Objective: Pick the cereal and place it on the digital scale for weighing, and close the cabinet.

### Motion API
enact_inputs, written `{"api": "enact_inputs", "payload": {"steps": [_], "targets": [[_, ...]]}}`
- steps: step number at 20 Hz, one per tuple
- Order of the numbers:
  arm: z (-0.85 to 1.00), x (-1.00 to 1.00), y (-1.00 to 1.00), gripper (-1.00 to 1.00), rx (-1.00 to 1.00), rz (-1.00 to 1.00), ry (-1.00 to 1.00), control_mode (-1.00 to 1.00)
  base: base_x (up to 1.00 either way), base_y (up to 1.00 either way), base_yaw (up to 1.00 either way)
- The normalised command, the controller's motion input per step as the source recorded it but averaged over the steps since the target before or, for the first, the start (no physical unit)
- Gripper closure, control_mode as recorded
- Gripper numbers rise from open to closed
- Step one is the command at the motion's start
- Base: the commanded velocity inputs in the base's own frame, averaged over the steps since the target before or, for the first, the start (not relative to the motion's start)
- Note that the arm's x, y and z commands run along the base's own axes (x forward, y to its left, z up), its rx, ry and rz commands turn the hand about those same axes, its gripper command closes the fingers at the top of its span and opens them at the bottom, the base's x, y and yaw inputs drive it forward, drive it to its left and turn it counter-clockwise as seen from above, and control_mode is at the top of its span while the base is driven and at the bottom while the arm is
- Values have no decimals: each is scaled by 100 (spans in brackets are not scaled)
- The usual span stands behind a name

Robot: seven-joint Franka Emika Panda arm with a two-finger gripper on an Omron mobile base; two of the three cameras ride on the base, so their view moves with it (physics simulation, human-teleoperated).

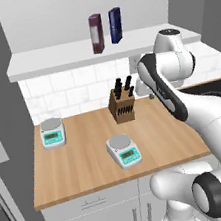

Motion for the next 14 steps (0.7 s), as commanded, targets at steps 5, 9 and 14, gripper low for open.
{"api": "enact_inputs", "payload": {"steps": [5, 9, 14], "targets": [[0, -43, 1, -100, 0, 0, -2, -100, 0, 0, 0], [8, -66, 19, -100, 0, 1, -9, -100, 0, 0, 0], [33, -69, 17, -100, 0, 3, -14, -100, 0, 0, 0]]}}
